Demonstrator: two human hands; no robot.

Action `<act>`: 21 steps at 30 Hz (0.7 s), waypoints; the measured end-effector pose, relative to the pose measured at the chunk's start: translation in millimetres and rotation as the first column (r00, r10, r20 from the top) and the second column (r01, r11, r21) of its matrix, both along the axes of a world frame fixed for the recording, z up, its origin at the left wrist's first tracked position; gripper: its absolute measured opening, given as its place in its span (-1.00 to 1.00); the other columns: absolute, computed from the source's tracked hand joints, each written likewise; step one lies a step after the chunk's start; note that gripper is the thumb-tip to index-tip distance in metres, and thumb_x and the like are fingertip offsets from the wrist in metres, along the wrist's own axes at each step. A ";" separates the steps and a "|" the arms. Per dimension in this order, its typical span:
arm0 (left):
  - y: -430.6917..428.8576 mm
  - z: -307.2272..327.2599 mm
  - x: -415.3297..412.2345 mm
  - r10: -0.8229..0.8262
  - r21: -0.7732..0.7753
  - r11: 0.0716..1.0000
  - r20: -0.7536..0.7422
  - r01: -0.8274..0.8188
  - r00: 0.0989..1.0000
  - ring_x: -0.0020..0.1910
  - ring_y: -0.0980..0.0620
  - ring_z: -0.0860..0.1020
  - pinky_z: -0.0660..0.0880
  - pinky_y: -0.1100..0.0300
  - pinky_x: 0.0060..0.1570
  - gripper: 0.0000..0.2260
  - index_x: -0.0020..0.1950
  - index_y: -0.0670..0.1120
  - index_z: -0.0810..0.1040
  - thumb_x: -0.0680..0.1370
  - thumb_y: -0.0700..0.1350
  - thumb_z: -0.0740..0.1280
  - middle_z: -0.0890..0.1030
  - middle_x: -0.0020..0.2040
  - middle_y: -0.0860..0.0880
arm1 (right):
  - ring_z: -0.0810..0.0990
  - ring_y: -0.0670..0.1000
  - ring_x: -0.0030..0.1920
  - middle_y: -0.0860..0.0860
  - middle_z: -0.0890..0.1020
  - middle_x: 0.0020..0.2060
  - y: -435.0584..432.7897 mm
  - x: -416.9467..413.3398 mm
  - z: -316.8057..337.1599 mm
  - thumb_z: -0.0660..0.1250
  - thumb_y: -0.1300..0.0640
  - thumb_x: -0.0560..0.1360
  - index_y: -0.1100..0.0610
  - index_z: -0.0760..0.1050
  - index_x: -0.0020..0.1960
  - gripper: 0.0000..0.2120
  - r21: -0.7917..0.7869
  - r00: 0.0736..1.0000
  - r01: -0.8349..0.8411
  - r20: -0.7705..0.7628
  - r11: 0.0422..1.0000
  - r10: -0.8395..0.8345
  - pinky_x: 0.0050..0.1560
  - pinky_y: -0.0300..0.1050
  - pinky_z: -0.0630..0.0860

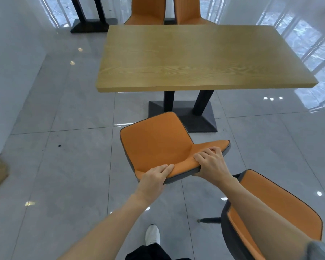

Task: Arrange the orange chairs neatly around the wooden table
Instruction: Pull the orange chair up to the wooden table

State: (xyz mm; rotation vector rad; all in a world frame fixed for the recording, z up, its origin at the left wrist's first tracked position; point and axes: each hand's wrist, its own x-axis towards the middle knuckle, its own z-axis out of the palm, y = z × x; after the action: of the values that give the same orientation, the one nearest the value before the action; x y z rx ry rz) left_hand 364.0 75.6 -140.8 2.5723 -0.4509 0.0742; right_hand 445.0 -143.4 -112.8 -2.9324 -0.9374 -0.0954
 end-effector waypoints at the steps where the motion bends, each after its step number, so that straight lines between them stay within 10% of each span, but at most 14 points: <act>1: 1.6 -0.7 7.2 -0.006 0.002 1.000 -0.002 0.006 1.000 -0.10 -0.06 0.66 0.61 0.17 -0.17 -0.37 0.19 -0.16 0.55 0.14 -0.33 0.61 0.67 0.03 -0.10 | 0.62 0.06 -0.28 0.00 0.67 -0.36 1.1 7.3 0.0 0.52 -0.04 0.17 0.13 0.55 -0.27 -0.71 -0.006 1.000 0.002 -0.007 1.000 -0.002 -0.06 0.05 0.45; 21: 20.6 -0.2 69.5 -0.002 0.065 0.998 -0.030 0.004 1.000 -0.11 -0.11 0.66 0.65 0.08 -0.20 -0.39 0.21 -0.11 0.48 0.21 -0.26 0.61 0.68 0.01 -0.11 | 0.62 0.09 -0.18 0.01 0.68 -0.25 18.8 63.8 7.5 0.51 -0.13 0.23 0.11 0.55 -0.20 -0.65 -0.039 0.995 -0.026 -0.093 0.999 0.022 0.01 0.09 0.42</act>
State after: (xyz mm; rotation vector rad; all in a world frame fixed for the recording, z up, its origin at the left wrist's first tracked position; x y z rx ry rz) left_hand 433.5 96.2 -141.0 2.6325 -0.4534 0.0199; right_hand 508.7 -124.6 -105.3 -2.9320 -0.9715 0.0606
